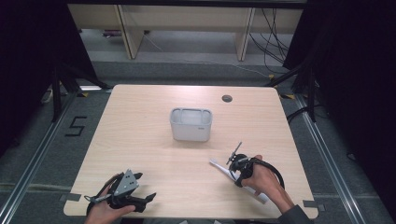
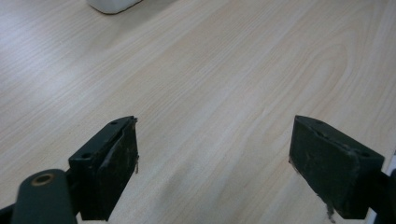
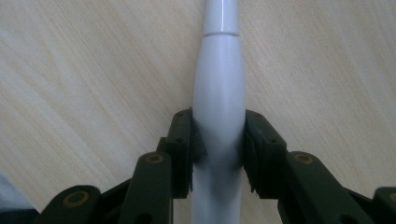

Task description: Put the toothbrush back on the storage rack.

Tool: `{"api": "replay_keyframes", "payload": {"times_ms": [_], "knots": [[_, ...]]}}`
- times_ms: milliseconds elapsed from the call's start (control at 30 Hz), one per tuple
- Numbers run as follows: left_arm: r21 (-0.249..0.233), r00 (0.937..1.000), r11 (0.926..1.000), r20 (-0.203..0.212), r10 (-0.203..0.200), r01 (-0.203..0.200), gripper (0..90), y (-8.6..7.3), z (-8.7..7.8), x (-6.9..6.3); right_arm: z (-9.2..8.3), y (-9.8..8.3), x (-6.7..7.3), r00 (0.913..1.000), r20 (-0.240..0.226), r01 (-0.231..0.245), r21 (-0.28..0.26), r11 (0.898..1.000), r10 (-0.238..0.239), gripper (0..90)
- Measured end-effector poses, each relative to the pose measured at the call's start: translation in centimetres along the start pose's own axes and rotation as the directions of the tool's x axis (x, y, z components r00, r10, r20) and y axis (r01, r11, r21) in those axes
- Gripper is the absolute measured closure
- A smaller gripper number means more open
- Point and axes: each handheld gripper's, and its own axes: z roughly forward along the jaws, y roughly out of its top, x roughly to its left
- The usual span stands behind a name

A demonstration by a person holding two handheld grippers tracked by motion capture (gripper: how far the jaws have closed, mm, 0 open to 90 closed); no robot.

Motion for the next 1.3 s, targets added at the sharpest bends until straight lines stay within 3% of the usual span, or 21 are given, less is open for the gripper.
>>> {"api": "replay_keyframes", "payload": {"times_ms": [33,67,100,233,267,300,333,400,467,500,667,700,767,800,833,900,933,1067,1133,1200,1300], "knots": [[0.004,0.9999,1.0,0.008,-0.007,0.007,15.1,0.1,0.0,0.0,-0.1,0.2,-0.1,0.9997,0.0,0.024,0.021,0.999,-0.024,66.2],[0.018,0.9999,0.9998,0.002,0.01,-0.01,15.1,0.1,-0.1,0.1,-0.1,0.2,0.2,0.9999,-0.004,-0.01,0.023,1.0,0.01,66.2],[0.012,1.0,0.9999,0.002,0.008,-0.008,15.1,0.1,-0.1,0.1,0.0,0.3,0.0,0.9999,-0.006,0.015,0.018,1.0,-0.015,66.2],[0.007,0.9999,0.9999,0.008,0.007,-0.007,15.1,0.1,0.0,0.1,-0.1,0.5,0.2,0.9999,-0.011,-0.004,0.037,0.999,0.004,66.3],[-0.004,0.9998,0.9998,0.007,-0.018,0.018,15.2,0.0,0.0,-0.1,0.0,0.5,0.2,0.9999,-0.007,-0.009,0.038,0.999,0.01,66.3],[0.018,0.9999,0.9998,0.0,0.01,-0.01,15.1,0.1,-0.1,0.1,0.0,0.6,0.0,0.9998,-0.015,0.014,0.035,0.999,-0.014,66.3],[-0.008,1.0,1.0,0.0,-0.004,0.004,15.1,0.0,0.0,0.0,0.0,0.7,0.1,1.0,-0.007,0.007,0.043,0.999,-0.006,66.4],[0.013,1.0,0.9999,0.001,0.005,-0.005,15.2,0.1,-0.1,0.1,-0.1,0.7,0.1,0.9999,-0.003,0.016,0.048,0.999,-0.016,66.5],[-0.004,0.9998,0.9998,0.007,-0.018,0.018,15.1,0.0,0.0,-0.1,-0.1,0.7,0.1,0.9999,-0.007,0.012,0.046,0.999,-0.012,66.5],[0.017,1.0,0.9998,0.001,0.009,-0.009,15.2,0.1,-0.1,0.1,-0.1,0.7,0.2,0.9999,-0.015,0.002,0.042,0.999,-0.002,66.5],[-0.006,0.9998,0.9998,0.006,-0.019,0.019,15.1,0.0,0.0,-0.1,-0.1,0.5,0.1,0.9998,-0.017,0.009,0.033,0.999,-0.008,66.7],[0.017,1.0,0.9998,0.002,0.009,-0.009,15.1,0.1,-0.1,0.1,-0.1,0.4,0.1,0.9998,-0.019,0.01,0.025,1.0,-0.01,66.7],[0.016,1.0,0.9999,-0.001,0.008,-0.008,15.1,0.1,-0.1,0.1,-0.2,0.3,0.3,0.9998,-0.02,-0.009,0.024,1.0,0.009,66.7],[-0.005,0.9999,0.9999,0.006,-0.016,0.016,15.1,0.1,0.0,-0.1,-0.2,0.1,0.2,0.9996,-0.018,0.02,0.001,1.0,-0.02,66.7],[-0.006,0.9999,0.9999,0.006,-0.016,0.016,15.1,0.1,0.0,-0.1,-0.3,0.0,0.3,0.9999,-0.011,0.001,0.018,1.0,-0.001,66.7],[0.012,1.0,0.9999,-0.002,0.002,-0.002,15.1,0.0,-0.1,0.1,-0.2,-0.2,0.1,0.9996,-0.01,0.025,-0.007,1.0,-0.025,66.8],[0.016,1.0,0.9998,0.0,0.009,-0.009,15.1,0.0,-0.1,0.1,-0.3,-0.3,0.2,0.9999,-0.014,0.005,0.001,1.0,-0.005,66.8],[0.0,0.9999,0.9999,0.004,-0.01,0.01,15.1,0.1,0.0,0.0,-0.7,-0.7,0.1,0.9999,-0.001,0.011,-0.022,1.0,-0.011,66.8],[0.017,1.0,0.9998,0.002,0.01,-0.01,15.1,0.0,-0.1,0.1,-1.1,-1.0,0.1,0.9999,0.008,0.014,-0.052,0.999,-0.014,66.8],[0.0,0.9999,0.9999,0.0,-0.013,0.013,15.1,0.0,0.0,-0.1,-1.7,-1.3,-0.1,0.9986,0.017,0.051,-0.091,0.995,-0.049,66.9],[0.001,0.9999,0.9999,0.0,-0.01,0.01,15.1,0.0,0.0,0.0,-3.3,-1.6,0.2,0.9998,0.016,0.017,-0.163,0.986,-0.014,66.9]]}}
